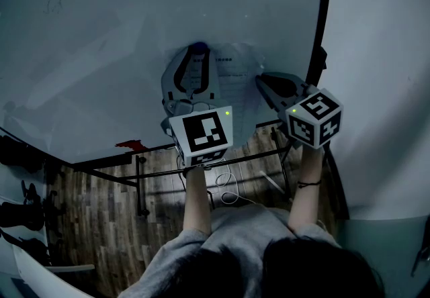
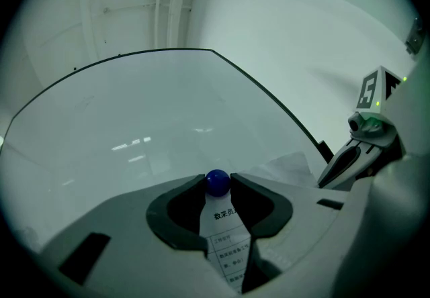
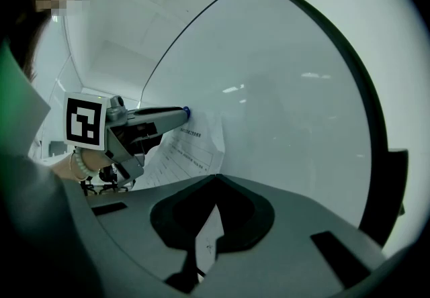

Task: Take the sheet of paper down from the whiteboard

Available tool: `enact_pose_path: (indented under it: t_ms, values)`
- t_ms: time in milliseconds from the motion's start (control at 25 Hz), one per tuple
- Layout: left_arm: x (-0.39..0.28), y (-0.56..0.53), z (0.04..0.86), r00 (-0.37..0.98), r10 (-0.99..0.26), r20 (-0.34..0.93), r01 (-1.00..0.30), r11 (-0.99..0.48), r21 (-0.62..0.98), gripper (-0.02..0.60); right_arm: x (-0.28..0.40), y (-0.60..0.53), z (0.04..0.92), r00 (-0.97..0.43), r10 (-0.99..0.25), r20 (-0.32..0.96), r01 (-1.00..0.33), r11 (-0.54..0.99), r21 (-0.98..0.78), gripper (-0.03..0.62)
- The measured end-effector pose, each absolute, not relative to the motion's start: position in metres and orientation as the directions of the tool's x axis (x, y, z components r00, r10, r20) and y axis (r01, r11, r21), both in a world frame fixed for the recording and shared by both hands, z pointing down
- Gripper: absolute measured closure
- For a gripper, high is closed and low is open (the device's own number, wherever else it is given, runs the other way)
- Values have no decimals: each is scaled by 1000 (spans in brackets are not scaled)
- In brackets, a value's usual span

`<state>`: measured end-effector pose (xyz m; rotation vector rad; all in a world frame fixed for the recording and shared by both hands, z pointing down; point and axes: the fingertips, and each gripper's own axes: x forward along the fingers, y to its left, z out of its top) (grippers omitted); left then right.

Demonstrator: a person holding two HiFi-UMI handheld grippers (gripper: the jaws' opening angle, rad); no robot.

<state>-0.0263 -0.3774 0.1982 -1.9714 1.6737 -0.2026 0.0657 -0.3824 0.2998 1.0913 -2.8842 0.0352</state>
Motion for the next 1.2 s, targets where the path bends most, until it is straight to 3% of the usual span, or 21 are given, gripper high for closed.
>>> enact_pose_path:
  t_ms: [320,1200]
  values:
    - [-23,-379,196,199,-953,-228,-874,-67,-482,460,85,-389,318,-718,-682,140,-688,726,5,594]
    - [-20,-372,199,237,-941,-240,-896,-116,-429,460,94,-382,312,-722,-685,101,-689,725,-14,594]
